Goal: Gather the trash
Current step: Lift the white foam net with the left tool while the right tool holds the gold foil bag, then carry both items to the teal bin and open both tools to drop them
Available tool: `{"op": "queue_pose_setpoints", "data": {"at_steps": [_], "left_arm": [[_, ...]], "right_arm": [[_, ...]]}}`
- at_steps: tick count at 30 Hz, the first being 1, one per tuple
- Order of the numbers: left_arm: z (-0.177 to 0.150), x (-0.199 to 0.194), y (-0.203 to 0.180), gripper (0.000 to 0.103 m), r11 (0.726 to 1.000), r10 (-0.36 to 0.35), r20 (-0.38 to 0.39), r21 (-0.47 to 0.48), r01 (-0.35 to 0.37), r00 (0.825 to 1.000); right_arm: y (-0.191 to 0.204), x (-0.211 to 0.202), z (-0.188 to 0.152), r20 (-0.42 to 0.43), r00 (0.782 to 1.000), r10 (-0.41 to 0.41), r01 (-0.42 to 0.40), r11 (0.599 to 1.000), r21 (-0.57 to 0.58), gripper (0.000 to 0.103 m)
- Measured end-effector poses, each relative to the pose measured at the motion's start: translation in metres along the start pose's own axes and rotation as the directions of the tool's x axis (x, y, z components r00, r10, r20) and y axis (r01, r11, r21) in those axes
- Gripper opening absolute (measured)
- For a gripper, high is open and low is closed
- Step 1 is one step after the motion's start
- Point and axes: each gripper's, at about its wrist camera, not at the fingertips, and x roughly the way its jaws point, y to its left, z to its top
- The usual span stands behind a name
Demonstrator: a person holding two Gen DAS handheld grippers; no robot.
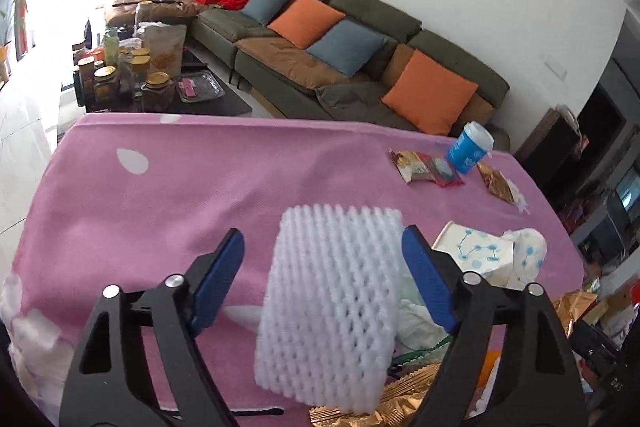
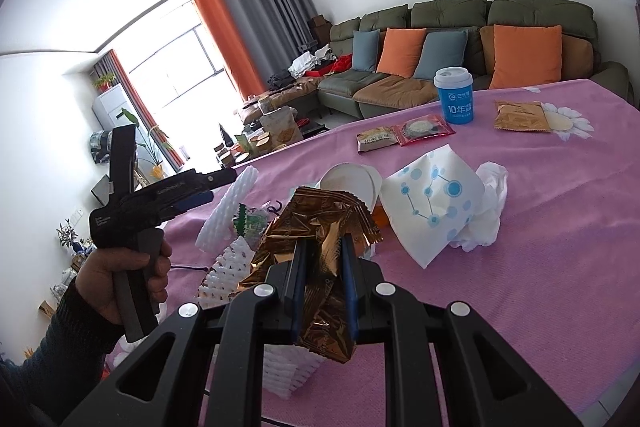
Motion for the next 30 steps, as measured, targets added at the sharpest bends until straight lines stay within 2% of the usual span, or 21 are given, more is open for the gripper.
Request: {"op": "queue_pose_setpoints", "data": {"at_steps": [1,4,5,6,8,9,10,11,13,16,18,19,22,27,28,29,30], "left_arm": [[0.001,0.005,-0.005,0.066,1.000,0.020,-0.017,0.024,-0.020,1.000],[-0.002,0.014,-0.013,0.063,0.997,0.028,-0.063,0.073,-0.023,0.998],[-0.004,0.017,-0.014,0.052,0.997,0.025,-0.074,0.074,-0.020,0.997],[-0.004,0.020,-0.012,0.047,0.998,0.016,-0.089,0.064,-0.010,0.996],[-0.007,0.023,-0.010,0.028,0.999,-0.003,-0.103,0.048,0.008,0.995],[-0.010,0.021,-0.007,0.027,0.999,-0.007,-0.102,0.040,0.012,0.995],[-0.010,0.017,-0.005,0.028,0.999,-0.021,-0.093,0.026,0.023,0.995],[-0.013,0.012,-0.002,0.041,1.000,-0.029,-0.085,0.010,0.030,0.996],[-0.017,0.001,0.008,0.056,0.995,-0.087,-0.078,-0.049,0.083,0.993],[-0.023,-0.016,0.021,0.058,0.994,-0.083,-0.062,-0.071,0.079,0.995],[-0.027,-0.023,0.025,0.070,0.993,-0.093,-0.059,-0.076,0.089,0.994],[-0.030,-0.027,0.027,0.075,0.995,-0.071,-0.051,-0.071,0.068,0.996],[-0.038,-0.033,0.027,0.075,0.998,-0.054,-0.062,-0.048,0.051,0.997],[-0.060,-0.033,0.014,0.080,0.994,0.021,-0.124,0.106,-0.008,0.992],[-0.063,-0.031,0.014,0.074,0.992,0.050,-0.126,0.124,-0.034,0.991],[-0.065,-0.028,0.014,0.060,0.990,0.060,-0.132,0.134,-0.043,0.989],[-0.066,-0.027,0.014,0.057,0.990,0.065,-0.135,0.136,-0.046,0.989]], "right_arm": [[-0.001,-0.001,0.000,0.003,1.000,-0.001,0.001,1.000,0.001,0.015],[-0.005,-0.004,0.000,0.008,1.000,-0.008,0.008,1.000,0.009,0.015],[-0.007,-0.004,0.000,0.009,1.000,-0.011,0.011,1.000,0.013,0.015],[-0.008,-0.005,0.000,0.010,1.000,-0.012,0.012,1.000,0.015,0.015],[-0.009,-0.006,0.001,0.012,1.000,-0.011,0.011,1.000,0.017,0.015],[-0.009,-0.006,0.001,0.014,1.000,-0.010,0.009,1.000,0.015,0.015],[-0.009,-0.006,0.001,0.015,1.000,-0.007,0.007,1.000,0.015,0.015],[-0.009,-0.006,0.002,0.016,1.000,-0.006,0.006,1.000,0.016,0.015],[-0.009,-0.007,0.002,0.018,1.000,-0.005,0.005,1.000,0.014,0.015],[-0.010,-0.005,0.001,0.013,1.000,-0.001,0.001,1.000,0.020,0.015],[-0.009,-0.004,0.001,0.011,1.000,0.001,-0.001,1.000,0.018,0.015],[-0.008,-0.003,0.001,0.009,1.000,0.003,-0.003,1.000,0.015,0.015],[-0.004,-0.001,0.001,0.005,1.000,0.007,-0.007,1.000,0.010,0.015],[-0.005,0.000,0.003,0.006,1.000,0.003,-0.003,1.000,0.009,0.015],[-0.005,0.001,0.003,0.004,1.000,0.006,-0.006,1.000,0.010,0.015],[-0.004,0.002,0.003,0.003,1.000,0.008,-0.008,1.000,0.006,0.015],[-0.001,0.002,0.005,0.002,1.000,0.011,-0.011,1.000,0.001,0.015]]}}
